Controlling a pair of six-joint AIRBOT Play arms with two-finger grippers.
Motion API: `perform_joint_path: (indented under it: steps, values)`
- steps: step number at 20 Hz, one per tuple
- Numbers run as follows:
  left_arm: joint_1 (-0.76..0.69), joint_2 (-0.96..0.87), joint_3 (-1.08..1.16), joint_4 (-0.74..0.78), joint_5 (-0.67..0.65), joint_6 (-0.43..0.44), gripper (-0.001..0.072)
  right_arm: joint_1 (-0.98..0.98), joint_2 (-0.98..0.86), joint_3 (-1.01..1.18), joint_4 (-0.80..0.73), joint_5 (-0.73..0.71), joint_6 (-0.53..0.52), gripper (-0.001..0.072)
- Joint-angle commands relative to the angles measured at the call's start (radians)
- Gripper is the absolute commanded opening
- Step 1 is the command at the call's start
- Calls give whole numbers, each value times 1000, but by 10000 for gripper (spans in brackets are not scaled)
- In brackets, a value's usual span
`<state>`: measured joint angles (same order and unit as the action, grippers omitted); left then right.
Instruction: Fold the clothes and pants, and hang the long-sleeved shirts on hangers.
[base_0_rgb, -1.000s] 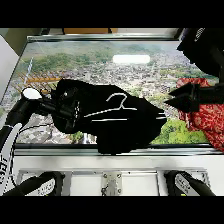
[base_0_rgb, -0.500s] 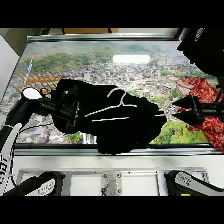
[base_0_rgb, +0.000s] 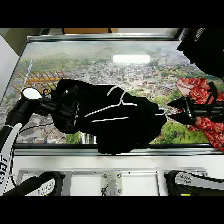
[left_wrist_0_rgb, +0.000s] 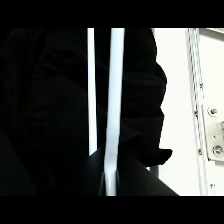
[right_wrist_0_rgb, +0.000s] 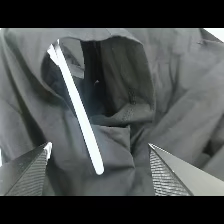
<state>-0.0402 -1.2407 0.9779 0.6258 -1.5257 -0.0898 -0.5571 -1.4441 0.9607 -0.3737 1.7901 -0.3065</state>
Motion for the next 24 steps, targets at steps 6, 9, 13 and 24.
perform_joint_path:
  steps: [6, 9, 13, 24]
  values:
    - [0, -1, 0, 1, 0, -15, 18, 168, -149, 0, 144, -40, -61, 682]
    - [0, -1, 0, 1, 0, -15, 19, 220, -161, 0, 148, -59, -64, 682]
    - [0, -1, 0, 1, 0, -15, 18, 259, -160, 0, 154, -58, -64, 682]
    - [0, -1, 0, 2, 1, -15, 18, 261, -160, 0, 155, -58, -61, 683]
